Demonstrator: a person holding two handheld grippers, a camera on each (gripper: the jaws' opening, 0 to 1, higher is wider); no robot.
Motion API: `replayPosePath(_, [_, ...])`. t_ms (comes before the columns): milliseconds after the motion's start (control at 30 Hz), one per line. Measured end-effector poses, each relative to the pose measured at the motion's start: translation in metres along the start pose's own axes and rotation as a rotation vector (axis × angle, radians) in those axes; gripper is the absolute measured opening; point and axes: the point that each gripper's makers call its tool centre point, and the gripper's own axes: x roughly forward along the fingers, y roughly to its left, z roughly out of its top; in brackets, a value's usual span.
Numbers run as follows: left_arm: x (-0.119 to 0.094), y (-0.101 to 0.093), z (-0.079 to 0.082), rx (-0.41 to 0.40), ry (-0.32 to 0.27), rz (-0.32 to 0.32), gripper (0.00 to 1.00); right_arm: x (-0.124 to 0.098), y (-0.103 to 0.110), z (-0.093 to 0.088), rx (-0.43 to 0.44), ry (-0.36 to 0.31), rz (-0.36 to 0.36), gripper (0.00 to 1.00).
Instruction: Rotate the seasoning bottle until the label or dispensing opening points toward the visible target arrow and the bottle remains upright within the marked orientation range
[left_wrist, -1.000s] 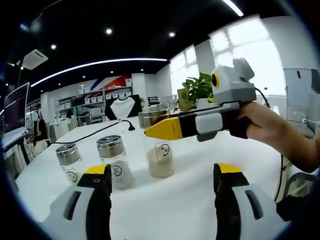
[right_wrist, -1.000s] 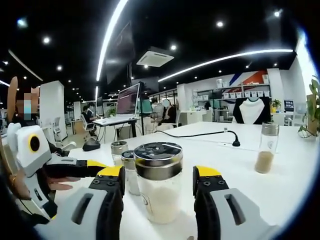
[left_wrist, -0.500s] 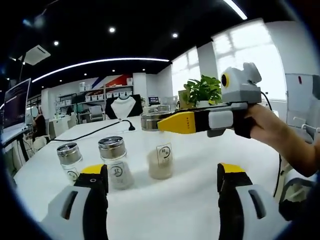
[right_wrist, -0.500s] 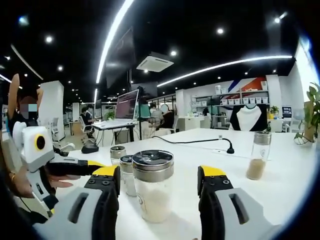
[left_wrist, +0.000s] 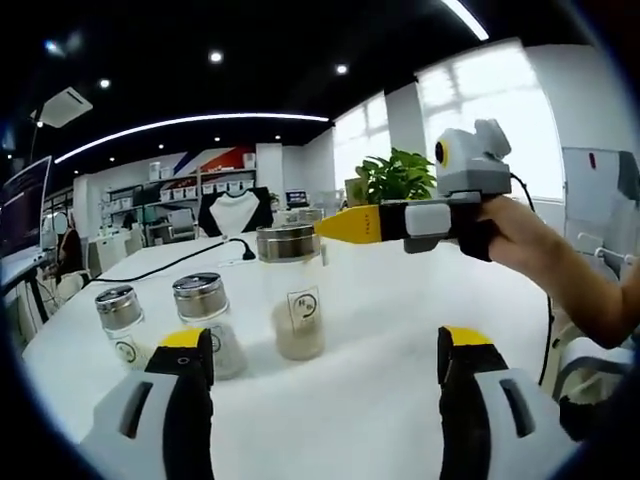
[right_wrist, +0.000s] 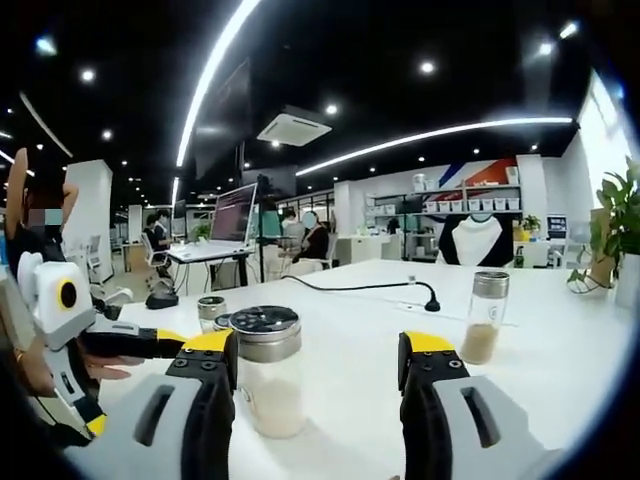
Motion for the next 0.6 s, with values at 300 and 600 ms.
replayPosePath(300, [0.002, -0.008, 0.004, -0.003, -0.003, -0.039, 1.0, -0.013, -0.035, 0.015, 0.004, -0.023, -0.088, 0.66])
replayPosePath(600, [0.001, -0.005, 0.015, 0.001, -0.022, -0.037, 0.99, -0.023, -0.074, 0.038, -0.038, -0.044, -0.162, 0.66])
